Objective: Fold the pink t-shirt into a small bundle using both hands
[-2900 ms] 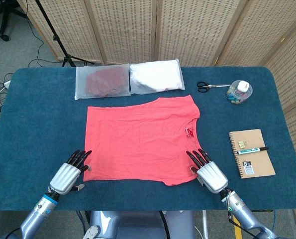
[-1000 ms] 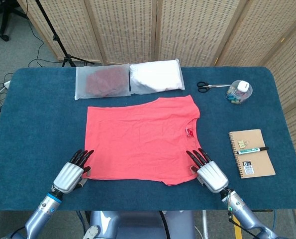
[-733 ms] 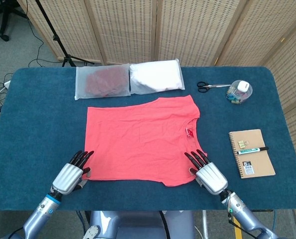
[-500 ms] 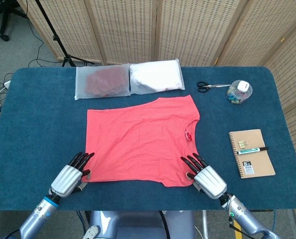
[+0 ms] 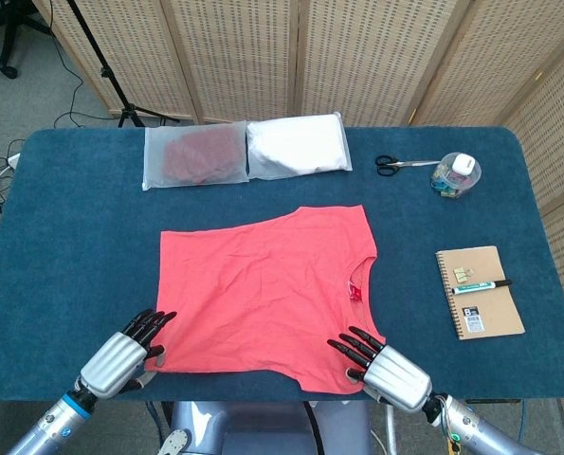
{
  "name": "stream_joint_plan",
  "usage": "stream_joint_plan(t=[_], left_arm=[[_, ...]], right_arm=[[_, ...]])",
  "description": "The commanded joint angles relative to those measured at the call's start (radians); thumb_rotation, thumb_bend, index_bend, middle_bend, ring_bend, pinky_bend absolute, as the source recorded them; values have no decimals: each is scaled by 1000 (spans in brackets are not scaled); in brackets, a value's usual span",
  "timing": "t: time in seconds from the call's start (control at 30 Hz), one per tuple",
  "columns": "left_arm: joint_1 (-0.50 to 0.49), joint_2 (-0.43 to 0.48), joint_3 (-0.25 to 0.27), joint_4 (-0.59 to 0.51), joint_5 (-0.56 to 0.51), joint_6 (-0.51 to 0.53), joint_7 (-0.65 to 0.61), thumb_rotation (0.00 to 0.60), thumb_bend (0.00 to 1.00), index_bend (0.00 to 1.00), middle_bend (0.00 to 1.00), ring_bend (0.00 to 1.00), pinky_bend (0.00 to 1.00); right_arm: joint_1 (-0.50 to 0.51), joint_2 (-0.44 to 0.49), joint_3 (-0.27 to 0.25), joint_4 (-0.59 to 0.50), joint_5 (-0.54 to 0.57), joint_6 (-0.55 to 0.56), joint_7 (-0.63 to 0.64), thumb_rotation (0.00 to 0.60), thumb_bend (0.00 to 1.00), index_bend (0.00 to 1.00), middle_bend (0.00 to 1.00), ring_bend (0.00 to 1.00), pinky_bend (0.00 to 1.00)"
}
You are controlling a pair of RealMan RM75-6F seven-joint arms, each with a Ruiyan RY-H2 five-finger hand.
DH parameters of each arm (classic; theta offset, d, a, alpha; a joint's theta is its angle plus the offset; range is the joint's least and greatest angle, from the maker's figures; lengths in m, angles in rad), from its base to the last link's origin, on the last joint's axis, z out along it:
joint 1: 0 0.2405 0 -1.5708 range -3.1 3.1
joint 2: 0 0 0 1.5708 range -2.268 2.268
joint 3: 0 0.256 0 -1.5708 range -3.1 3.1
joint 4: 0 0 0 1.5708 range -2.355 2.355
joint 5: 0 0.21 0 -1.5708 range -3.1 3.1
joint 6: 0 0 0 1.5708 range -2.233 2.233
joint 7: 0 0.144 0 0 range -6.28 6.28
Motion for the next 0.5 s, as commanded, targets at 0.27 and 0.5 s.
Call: stream_joint_plan(t=[0.27, 0.5], left_arm=[[1, 68, 61, -65, 45, -23, -40, 600, 593, 711, 0, 0, 0], [-4, 92, 83, -84, 61, -35, -103, 600, 596, 711, 0, 0, 0]], right_arm=[[23, 45, -70, -33, -105, -6, 8, 600, 620, 583, 41, 0, 0], [22, 47, -87, -29, -136, 0, 12, 600, 631, 584, 40, 0, 0]])
